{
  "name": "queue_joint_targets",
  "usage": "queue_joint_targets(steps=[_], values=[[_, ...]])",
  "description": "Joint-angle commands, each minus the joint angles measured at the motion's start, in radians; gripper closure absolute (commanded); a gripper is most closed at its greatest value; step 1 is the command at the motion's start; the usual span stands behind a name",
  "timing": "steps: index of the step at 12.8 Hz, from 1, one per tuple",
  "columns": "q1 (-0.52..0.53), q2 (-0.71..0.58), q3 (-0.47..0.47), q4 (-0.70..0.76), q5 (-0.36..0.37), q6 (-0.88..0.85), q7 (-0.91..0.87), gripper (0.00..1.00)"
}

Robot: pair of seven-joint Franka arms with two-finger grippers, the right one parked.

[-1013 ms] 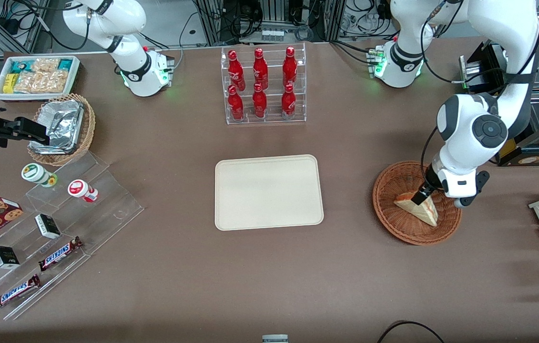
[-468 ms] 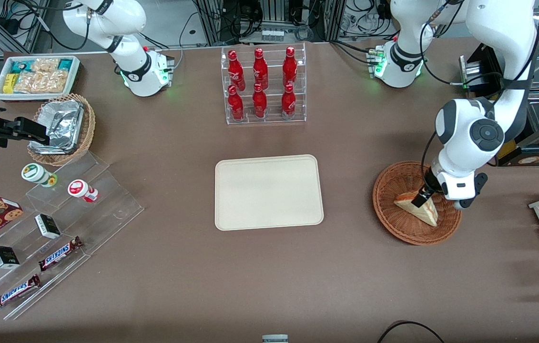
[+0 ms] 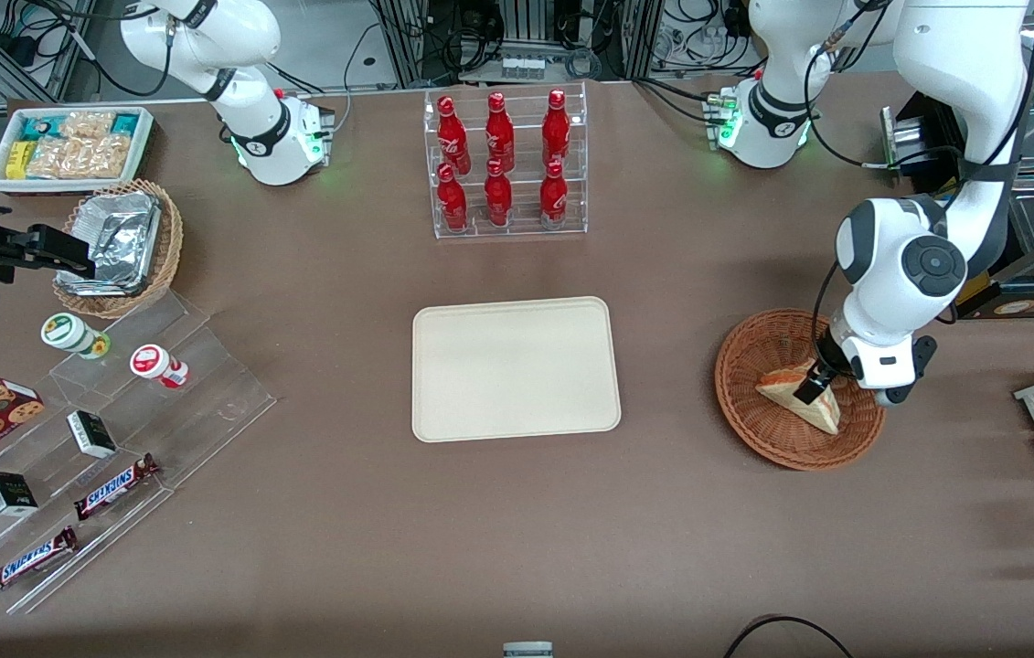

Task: Place sandwich from basket to tray
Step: 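Lower the left gripper and close it on the sandwich, then lift the sandwich and carry it over the cream tray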

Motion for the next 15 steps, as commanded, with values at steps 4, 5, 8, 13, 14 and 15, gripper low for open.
queue_joint_targets(steps=[4, 5, 8, 13, 14, 15], values=[[-0.009, 0.034, 0.007, -0.006, 0.010, 0.037, -0.025, 0.00], [-0.009, 0.037, 0.006, -0.007, 0.010, 0.042, -0.025, 0.00], [-0.009, 0.046, 0.006, -0.011, 0.010, 0.048, -0.025, 0.00], [-0.010, 0.043, 0.006, 0.009, 0.007, 0.054, -0.078, 0.63], [-0.010, 0.046, 0.006, 0.023, 0.008, 0.049, -0.081, 1.00], [-0.010, 0.045, 0.006, 0.026, 0.008, 0.045, -0.080, 1.00]])
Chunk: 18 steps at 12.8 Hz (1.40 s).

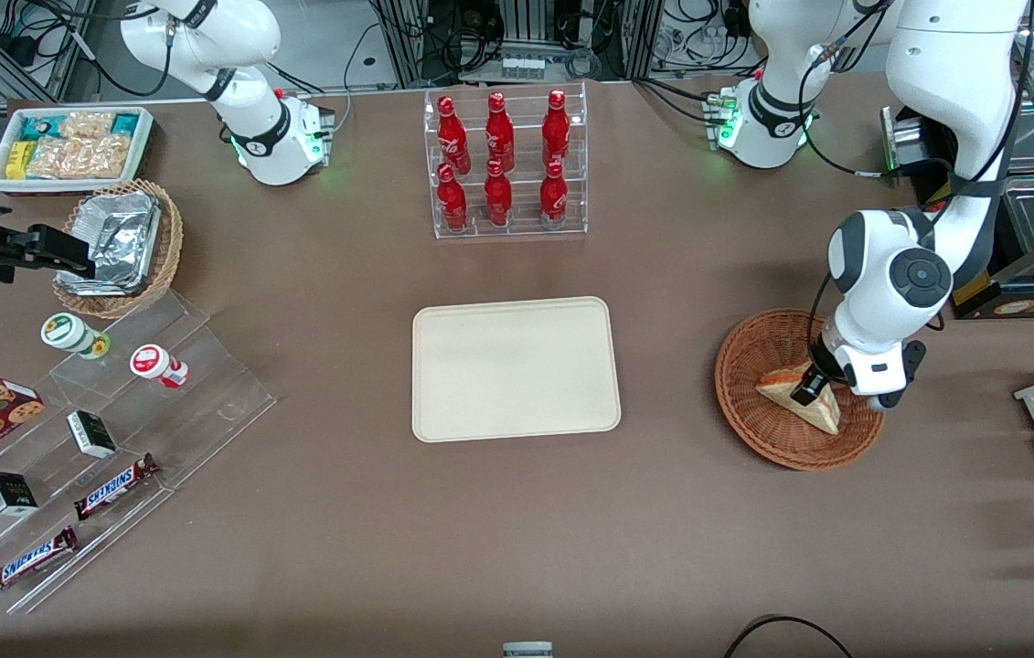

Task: Place sandwich from basket to tray
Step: 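Lift the sandwich and carry it over the cream tray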

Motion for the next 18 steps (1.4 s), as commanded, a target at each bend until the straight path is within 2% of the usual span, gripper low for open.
queue_joint_targets(steps=[1, 6, 8, 12, 14, 18], values=[[-0.010, -0.003, 0.006, 0.017, 0.008, 0.000, -0.031, 1.00], [-0.017, -0.038, 0.006, 0.067, 0.011, -0.106, -0.026, 1.00], [-0.019, -0.069, 0.003, 0.116, 0.060, -0.216, -0.026, 1.00], [-0.046, -0.080, -0.042, 0.337, 0.068, -0.535, -0.018, 1.00], [-0.111, -0.074, -0.045, 0.435, 0.068, -0.623, -0.017, 1.00], [-0.281, -0.037, -0.045, 0.534, 0.064, -0.638, -0.002, 1.00]])
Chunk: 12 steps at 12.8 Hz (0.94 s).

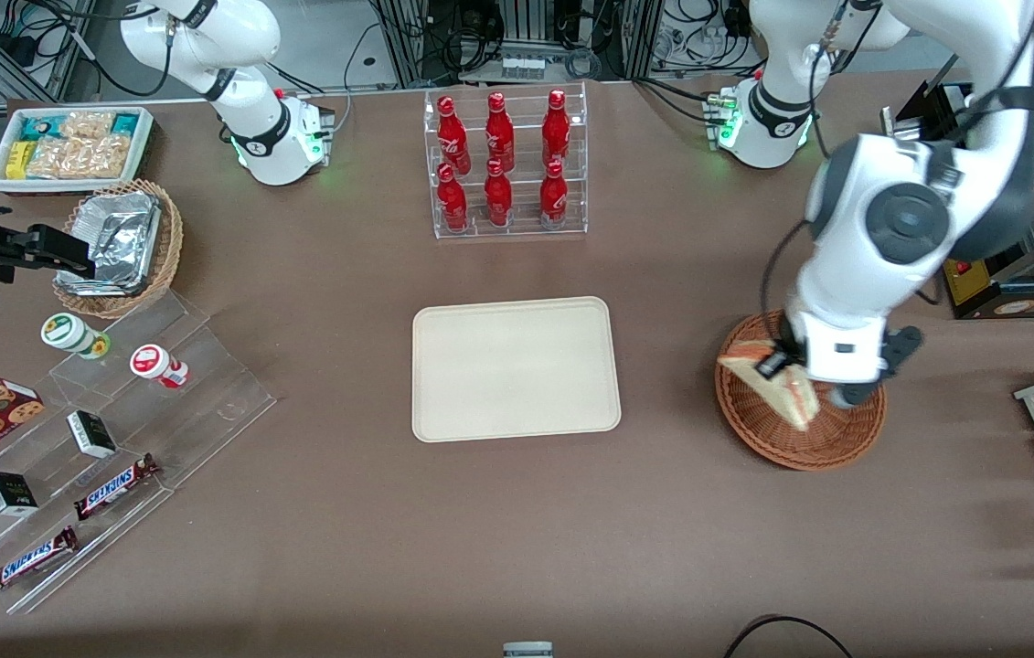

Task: Place sandwich from basket to tray
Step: 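Lift the sandwich and carry it over the cream tray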

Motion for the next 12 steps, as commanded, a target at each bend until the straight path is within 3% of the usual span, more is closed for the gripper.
queue_joint_targets(steps=[1, 6, 12], values=[[-0.124, 0.064, 0.010, 0.091, 0.013, -0.032, 0.003, 1.00], [-0.308, 0.194, -0.016, 0.192, 0.005, -0.019, 0.048, 1.00], [-0.366, 0.366, -0.121, 0.225, 0.013, 0.067, 0.141, 1.00]])
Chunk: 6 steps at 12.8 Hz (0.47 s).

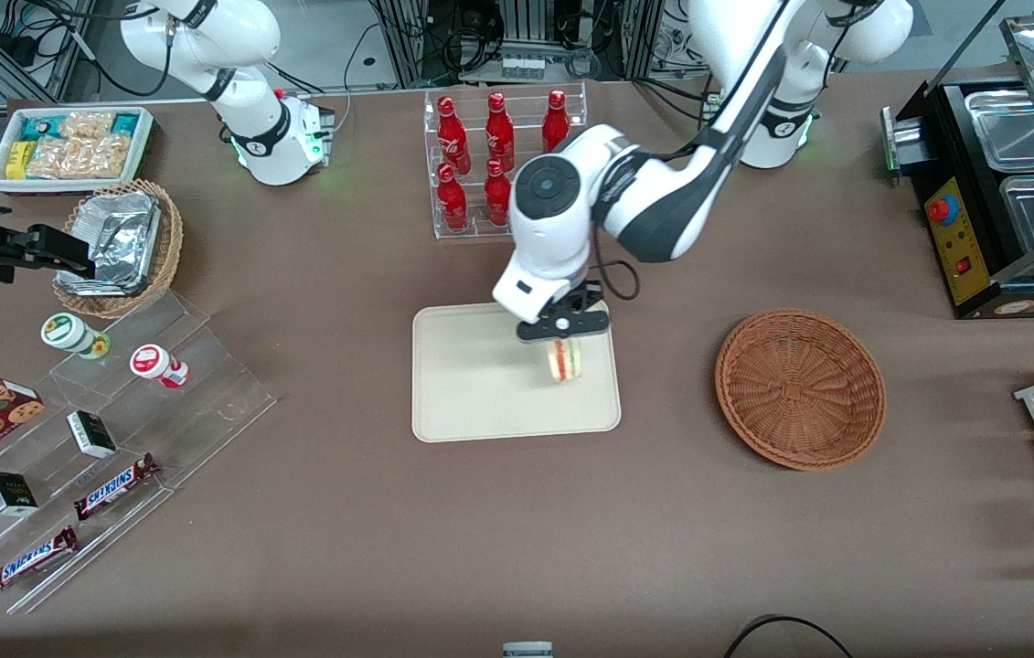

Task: Place sandwich from basket to tray
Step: 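Lower the sandwich onto the tray and open the left gripper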

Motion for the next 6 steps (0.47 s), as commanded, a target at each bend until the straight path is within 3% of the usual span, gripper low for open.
queue_joint_targets(steps=[1, 6], values=[[-0.029, 0.094, -0.013, 0.055, 0.014, 0.030, 0.025, 1.00], [-0.070, 0.184, -0.014, 0.067, 0.016, 0.089, 0.022, 1.00]])
